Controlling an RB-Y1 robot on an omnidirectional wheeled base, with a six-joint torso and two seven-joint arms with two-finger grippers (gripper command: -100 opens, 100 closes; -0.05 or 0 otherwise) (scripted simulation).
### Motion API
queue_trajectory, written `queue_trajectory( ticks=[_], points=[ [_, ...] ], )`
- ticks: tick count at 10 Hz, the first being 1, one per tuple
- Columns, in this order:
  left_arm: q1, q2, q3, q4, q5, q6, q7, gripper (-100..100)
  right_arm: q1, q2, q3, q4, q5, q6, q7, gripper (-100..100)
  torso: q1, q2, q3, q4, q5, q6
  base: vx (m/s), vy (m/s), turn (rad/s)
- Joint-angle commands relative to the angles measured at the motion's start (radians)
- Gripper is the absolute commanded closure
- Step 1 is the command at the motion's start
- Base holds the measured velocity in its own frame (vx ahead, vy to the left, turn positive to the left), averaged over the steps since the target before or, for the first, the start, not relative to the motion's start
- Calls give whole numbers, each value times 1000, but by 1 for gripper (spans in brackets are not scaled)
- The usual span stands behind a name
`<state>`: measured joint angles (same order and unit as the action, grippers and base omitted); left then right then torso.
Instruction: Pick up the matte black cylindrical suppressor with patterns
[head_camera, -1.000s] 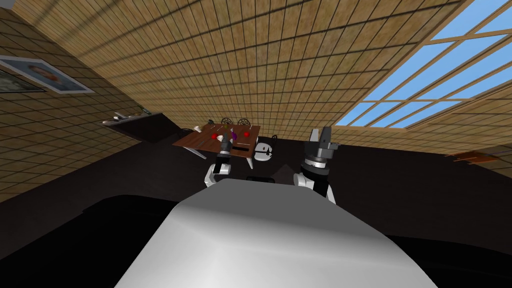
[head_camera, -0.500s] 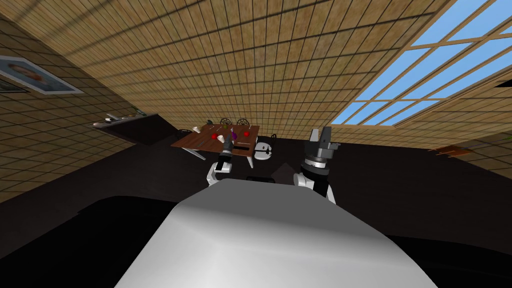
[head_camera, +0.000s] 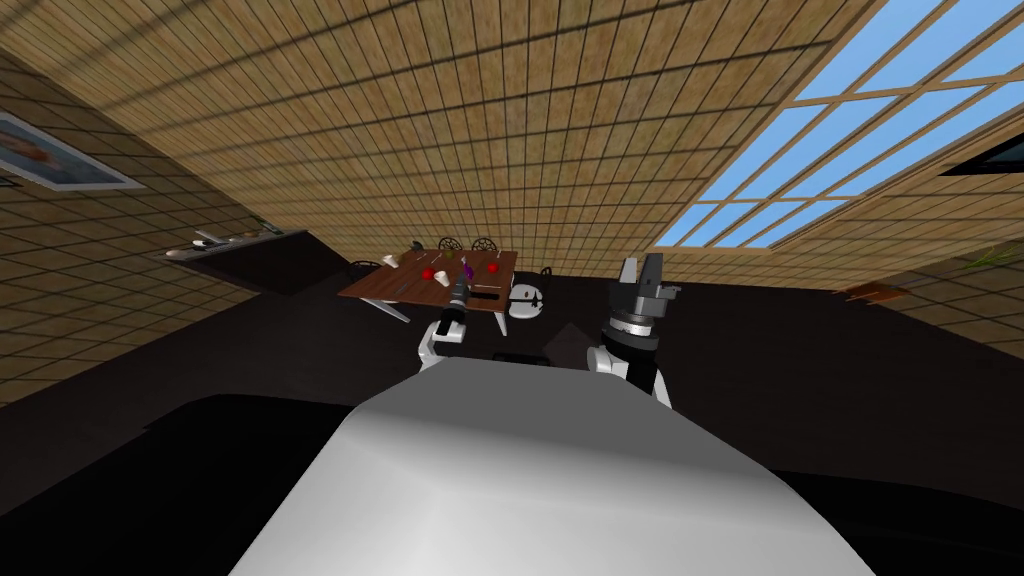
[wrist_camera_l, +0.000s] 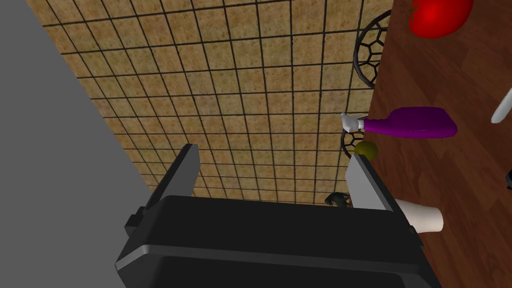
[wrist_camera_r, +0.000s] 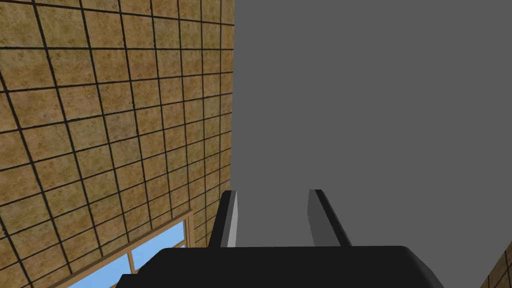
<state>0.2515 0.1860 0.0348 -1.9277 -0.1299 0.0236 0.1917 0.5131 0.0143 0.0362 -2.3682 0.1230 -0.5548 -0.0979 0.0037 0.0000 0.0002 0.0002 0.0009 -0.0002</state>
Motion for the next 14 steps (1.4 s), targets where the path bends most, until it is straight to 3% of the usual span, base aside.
queue_trajectory(
  ticks=[1, 6, 8, 9, 14],
  points=[
    [-24, 0, -10, 41, -5, 50, 2, -100, 0, 0, 0, 0, 0, 0, 0, 0, 0, 0, 0, 0, 0, 0, -23, 68, -94],
    [-81, 3, -39, 121, -1, 171, 7, -100, 0, 0, 0, 0, 0, 0, 0, 0, 1, -3, -2, -1, 0, 0, 12, 55, -53],
    [-120, 3, -63, 178, 9, 234, 9, -100, 0, 0, 0, 0, 0, 0, 0, 0, 0, -3, -2, -1, 0, 0, 38, 56, -54],
    [-120, 3, -63, 178, 9, 248, 9, -100, 0, 0, 0, 0, 0, 0, 0, 0, 1, -5, -3, -1, 0, 0, 45, 49, -27],
    [-198, 3, -118, 292, 42, 388, 11, -100, 0, 0, 0, 0, 0, 0, 0, 0, -1, -5, -3, -1, 0, 0, 55, 43, -32]
  ],
)
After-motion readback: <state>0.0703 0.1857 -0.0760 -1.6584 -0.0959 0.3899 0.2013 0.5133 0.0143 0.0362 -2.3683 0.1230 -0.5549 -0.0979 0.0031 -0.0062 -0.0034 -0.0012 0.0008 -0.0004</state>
